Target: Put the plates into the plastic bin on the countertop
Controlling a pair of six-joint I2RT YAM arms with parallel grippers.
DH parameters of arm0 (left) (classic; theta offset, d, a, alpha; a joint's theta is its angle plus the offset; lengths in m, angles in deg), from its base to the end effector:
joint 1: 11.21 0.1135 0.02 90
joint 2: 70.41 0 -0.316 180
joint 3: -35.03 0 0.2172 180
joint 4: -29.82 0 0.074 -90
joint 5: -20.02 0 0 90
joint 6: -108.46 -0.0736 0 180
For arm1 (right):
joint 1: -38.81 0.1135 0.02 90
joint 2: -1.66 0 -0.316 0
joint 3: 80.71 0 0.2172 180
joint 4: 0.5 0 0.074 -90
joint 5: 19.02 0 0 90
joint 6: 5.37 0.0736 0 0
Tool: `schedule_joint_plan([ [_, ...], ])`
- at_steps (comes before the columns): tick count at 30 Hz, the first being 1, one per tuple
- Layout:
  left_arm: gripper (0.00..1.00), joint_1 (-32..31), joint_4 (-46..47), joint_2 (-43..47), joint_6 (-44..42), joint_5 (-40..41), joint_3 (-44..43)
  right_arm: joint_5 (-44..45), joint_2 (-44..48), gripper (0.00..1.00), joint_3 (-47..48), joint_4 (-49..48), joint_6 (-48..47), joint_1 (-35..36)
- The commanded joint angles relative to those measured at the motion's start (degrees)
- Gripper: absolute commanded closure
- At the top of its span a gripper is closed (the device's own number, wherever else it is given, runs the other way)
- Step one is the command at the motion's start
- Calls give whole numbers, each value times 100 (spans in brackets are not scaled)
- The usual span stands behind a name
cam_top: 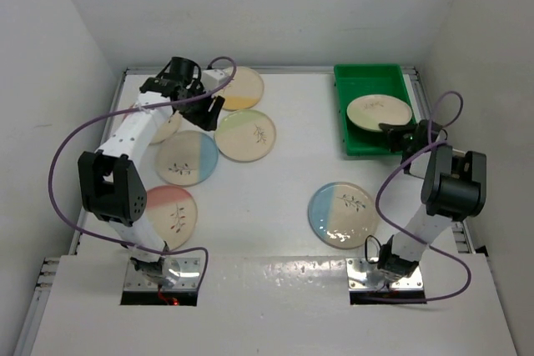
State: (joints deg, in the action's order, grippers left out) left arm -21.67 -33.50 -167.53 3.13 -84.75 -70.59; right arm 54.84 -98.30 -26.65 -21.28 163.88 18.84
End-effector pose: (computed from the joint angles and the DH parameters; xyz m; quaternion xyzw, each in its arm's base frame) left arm 0.3483 -0.0834 0.3405 0.2488 0.9128 -0.1097 0.3046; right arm 0.3424 -0.1026 0.2073 0.5876 0.5988 0.3656 0.4030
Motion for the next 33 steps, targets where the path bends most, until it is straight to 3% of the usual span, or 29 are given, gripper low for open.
schedule_joint_plan([
  [1,36,18,27,-17,83,-141,177,-98,-40,100,153,-1223,267,63],
  [3,36,18,27,-78,83,-246,239,-213,-181,98,450,-639,-48,63],
  [6,36,-123,27,-140,83,-308,239,-293,-138,88,820,559,-786,160],
  [10,36,-588,27,-254,-22,-229,38,-65,-59,49,1567,2376,-1621,265],
  [12,34,-957,27,-386,-75,-229,-76,251,55,42,1673,2975,-1938,309],
  [13,34,-1089,27,-447,-75,-229,-225,400,91,28,1908,3475,-2183,396],
  [14,32,-1377,27,-613,-75,-290,-305,888,143,25,2007,3662,-2463,441],
  [15,31,-1537,27,-719,-75,-377,-401,1094,161,23,2234,4621,-2719,484],
  [21,27,-2890,27,-1650,100,-1070,-1254,2668,598,18,2597,6026,-3344,1011],
  [24,24,-3470,106,-2606,433,-1361,-1850,3333,1229,17,2229,6037,-3590,1371],
  [28,24,-4025,106,-3198,575,-1424,-2081,3522,2118,15,1859,6011,-3801,1583],
  [33,24,-4394,106,-3761,856,-529,-2247,3591,3192,15,1130,6011,-3890,1882],
])
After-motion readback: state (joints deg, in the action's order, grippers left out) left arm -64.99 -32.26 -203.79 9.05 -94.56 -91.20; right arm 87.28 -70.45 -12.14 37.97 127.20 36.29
